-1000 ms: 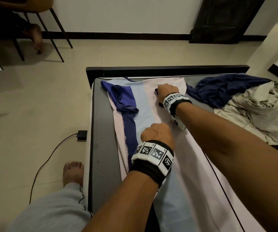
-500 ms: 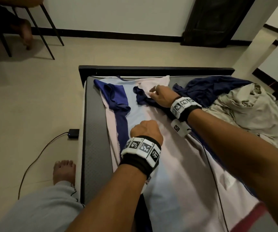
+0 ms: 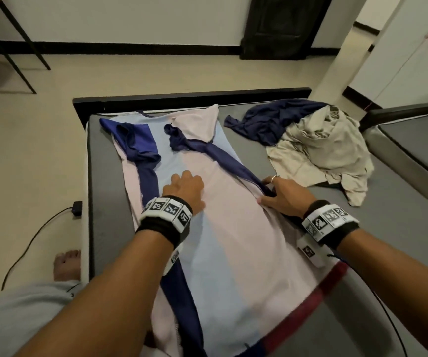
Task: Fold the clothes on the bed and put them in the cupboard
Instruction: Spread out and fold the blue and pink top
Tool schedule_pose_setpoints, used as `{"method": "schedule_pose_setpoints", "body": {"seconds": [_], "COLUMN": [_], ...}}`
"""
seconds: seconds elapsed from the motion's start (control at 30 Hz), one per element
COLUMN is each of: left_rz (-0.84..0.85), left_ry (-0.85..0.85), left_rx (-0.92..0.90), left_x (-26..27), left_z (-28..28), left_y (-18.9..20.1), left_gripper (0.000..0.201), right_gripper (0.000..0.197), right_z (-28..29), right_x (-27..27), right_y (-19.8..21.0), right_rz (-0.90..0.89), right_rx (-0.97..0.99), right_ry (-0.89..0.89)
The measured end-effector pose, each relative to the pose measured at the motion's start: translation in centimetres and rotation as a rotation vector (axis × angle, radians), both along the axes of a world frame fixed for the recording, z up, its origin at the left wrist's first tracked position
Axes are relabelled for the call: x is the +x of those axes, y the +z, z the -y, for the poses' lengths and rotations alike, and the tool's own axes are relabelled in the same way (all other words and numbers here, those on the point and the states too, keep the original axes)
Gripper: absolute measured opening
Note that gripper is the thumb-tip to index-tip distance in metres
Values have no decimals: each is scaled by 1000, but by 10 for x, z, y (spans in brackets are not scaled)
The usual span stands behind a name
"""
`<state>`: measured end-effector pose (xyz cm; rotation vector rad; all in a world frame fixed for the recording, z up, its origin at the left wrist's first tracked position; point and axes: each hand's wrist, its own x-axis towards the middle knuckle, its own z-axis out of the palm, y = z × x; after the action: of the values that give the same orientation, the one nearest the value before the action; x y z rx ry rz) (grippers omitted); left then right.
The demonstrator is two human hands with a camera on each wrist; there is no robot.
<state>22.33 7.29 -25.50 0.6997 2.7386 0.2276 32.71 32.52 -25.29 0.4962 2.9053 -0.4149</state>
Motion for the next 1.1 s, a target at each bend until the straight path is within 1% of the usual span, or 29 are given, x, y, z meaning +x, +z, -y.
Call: {"method": "schedule_pose_setpoints", "body": {"seconds": [0.07, 0.1, 0.2, 0.27, 0.3, 0.33, 0.37, 0.4, 0.47, 0.53, 0.57, 0.6, 0.63, 0.73, 0.77, 0.8, 0.83, 0.9, 0.93, 0.97, 1.03, 1.1], "left_rz": [13, 12, -23, -67, -121, -177, -220, -243, -236, -259, -308, -354, -382, -358, -336, -302, -271, -270, -288, -306, -343, -365], "left_ry": [-33, -48, -74, -100, -130, -168, -235, -316, -486, -613, -653, -668, -662, -611, -604, -598, -596, -620, -632, -635, -631, -603], "left_rx": [-31, -50, -120, -133, -108, -60, -3, 43, 101, 143, 181, 215, 248, 280, 259, 225, 188, 132, 123, 125, 130, 130], "left_x": [-10, -19, -54, -70, -75, -77, -77, -72, -59, -44, -39, -35, -32, -30, -30, -29, -28, -27, -26, -25, -23, -25], "left_z": [-3, -5, -26, -42, -53, -62, -73, -81, -97, -107, -111, -114, -115, -113, -111, -110, -107, -104, -103, -102, -101, -99], "left_y": [7, 10, 25, 32, 32, 31, 26, 21, 7, 0, 1, 5, 8, 12, 10, 7, 3, -3, -4, -4, 0, 4], "left_gripper": [56, 56, 51, 50, 50, 52, 55, 57, 56, 41, 30, 23, 21, 22, 22, 23, 29, 48, 51, 46, 27, 20], "right_gripper": [54, 51, 31, 17, 14, 17, 21, 20, 12, 5, 2, 2, 8, 43, 51, 52, 49, 31, 24, 23, 28, 35], "right_z": [-5, -7, -10, -6, -5, -2, -2, -1, 1, 5, 8, 11, 14, 23, 26, 28, 29, 35, 40, 46, 57, 61], "right_x": [20, 29, 56, 71, 77, 83, 89, 95, 106, 114, 117, 121, 125, 137, 140, 143, 145, 149, 151, 153, 157, 161], "right_y": [0, 0, -2, -1, 1, 2, 2, 1, 2, 3, 4, 6, 7, 14, 15, 17, 18, 18, 18, 17, 14, 11], "right_rz": [21, 27, 12, 0, 3, 7, 5, -6, -21, -28, -35, -52, -65, -27, -2, 13, 12, -59, -111, -166, -258, -325], "right_rx": [-35, -52, -77, -73, -73, -69, -62, -58, -60, -87, -110, -132, -143, -132, -110, -87, -71, -53, -46, -36, -15, -16], "right_ry": [-42, -61, -138, -174, -188, -194, -203, -214, -249, -274, -288, -296, -293, -257, -232, -206, -182, -128, -95, -57, -1, -11]}}
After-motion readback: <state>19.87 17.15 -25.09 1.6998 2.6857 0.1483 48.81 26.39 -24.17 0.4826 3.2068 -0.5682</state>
